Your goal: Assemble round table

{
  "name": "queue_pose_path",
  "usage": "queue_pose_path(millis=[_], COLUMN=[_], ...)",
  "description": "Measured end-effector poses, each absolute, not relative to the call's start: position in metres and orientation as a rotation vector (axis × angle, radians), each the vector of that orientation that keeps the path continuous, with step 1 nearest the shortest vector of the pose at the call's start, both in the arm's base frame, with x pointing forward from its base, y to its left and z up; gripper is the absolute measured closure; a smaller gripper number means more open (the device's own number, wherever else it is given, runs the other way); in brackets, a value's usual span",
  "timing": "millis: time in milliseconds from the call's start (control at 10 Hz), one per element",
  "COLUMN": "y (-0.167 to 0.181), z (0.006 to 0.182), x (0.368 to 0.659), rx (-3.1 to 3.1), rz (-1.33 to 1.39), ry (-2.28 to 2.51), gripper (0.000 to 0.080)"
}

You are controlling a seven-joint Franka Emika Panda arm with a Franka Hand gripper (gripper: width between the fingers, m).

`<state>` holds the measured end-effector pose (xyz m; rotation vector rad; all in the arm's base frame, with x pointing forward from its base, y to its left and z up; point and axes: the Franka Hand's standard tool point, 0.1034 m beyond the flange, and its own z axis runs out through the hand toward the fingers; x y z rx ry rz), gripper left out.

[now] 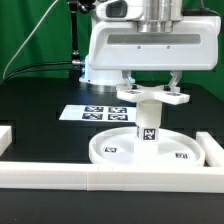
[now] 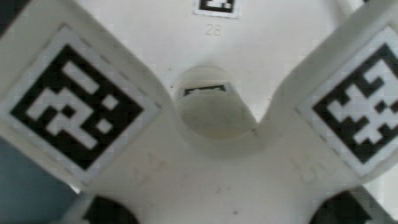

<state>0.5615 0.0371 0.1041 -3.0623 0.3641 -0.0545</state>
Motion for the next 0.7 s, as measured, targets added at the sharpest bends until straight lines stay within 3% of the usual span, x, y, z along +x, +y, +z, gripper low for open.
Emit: queue_pose_path(millis=[700], y=[0.0404], z=[0.1035], x=[0.5635], rx=[-2.687], rz=[-0.052], ry=[1.413], gripper=[0.0351])
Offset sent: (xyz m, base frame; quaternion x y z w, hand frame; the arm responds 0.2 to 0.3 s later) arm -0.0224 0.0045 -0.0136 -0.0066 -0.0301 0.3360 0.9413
